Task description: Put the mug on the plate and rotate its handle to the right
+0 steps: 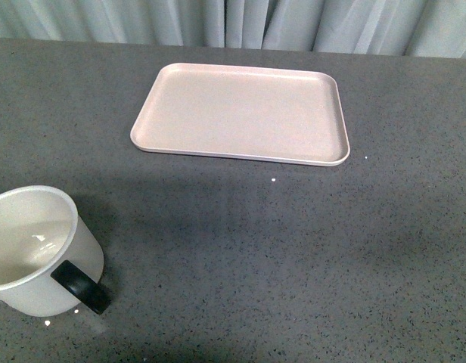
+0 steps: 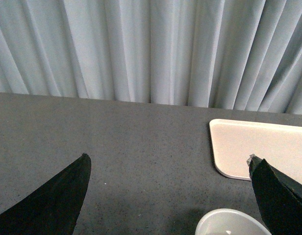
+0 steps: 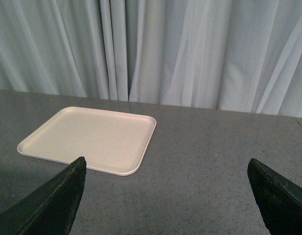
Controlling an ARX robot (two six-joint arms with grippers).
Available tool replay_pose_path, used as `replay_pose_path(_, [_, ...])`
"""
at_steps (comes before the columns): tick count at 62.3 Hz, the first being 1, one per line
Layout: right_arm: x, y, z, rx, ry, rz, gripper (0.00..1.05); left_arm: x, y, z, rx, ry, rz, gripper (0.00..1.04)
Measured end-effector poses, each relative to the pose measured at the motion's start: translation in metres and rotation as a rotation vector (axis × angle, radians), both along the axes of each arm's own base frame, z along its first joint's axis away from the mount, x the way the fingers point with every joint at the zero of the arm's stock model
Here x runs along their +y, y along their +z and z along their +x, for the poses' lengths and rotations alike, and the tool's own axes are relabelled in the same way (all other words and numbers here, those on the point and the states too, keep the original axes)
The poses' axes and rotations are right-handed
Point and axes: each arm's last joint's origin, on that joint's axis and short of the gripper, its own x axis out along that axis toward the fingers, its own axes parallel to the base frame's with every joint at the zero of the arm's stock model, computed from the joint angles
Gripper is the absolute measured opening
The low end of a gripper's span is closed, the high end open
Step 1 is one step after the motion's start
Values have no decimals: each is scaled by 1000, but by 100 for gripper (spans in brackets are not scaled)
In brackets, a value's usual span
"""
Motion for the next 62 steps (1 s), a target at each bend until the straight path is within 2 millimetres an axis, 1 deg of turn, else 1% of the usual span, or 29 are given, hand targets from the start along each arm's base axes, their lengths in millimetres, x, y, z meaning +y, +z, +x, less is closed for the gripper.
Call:
replay_pose_path(27, [0,0,0,0,0,0,95,0,0,0,0,0,0,95])
replay_pose_path(28, [0,0,0,0,0,0,96,0,0,0,12,2,-6,95])
replay_pose_path(30, [0,0,0,0,0,0,96,1,0,0,108,12,-30,95])
replay_pose_path(32, [0,0,0,0,-1,0,96,2,3,1,300,12,-59,95])
replay_pose_path(33, [0,0,0,0,0,0,96,2,4,2,349,16,-64,95])
replay_pose_path(35, [0,0,0,0,1,0,96,5,8,6,510,32,-82,95])
replay_pose_path(38, [0,0,0,0,0,0,96,9,13,15,595,45,-94,95])
replay_pose_path(43, [0,0,0,0,0,0,96,13,24,35,614,14,-84,95])
replay_pose_path(44, [0,0,0,0,0,0,96,15,27,42,609,2,-76,95])
replay_pose_path(48, [0,0,0,0,0,0,96,20,30,58,606,-19,-44,95])
replay_pose_path(54, [0,0,0,0,0,0,96,29,28,82,635,-33,10,95])
replay_pose_path(58, [0,0,0,0,0,0,96,33,23,94,669,-55,39,95])
replay_pose_path(62, [0,0,0,0,0,0,96,35,16,99,706,-84,56,95])
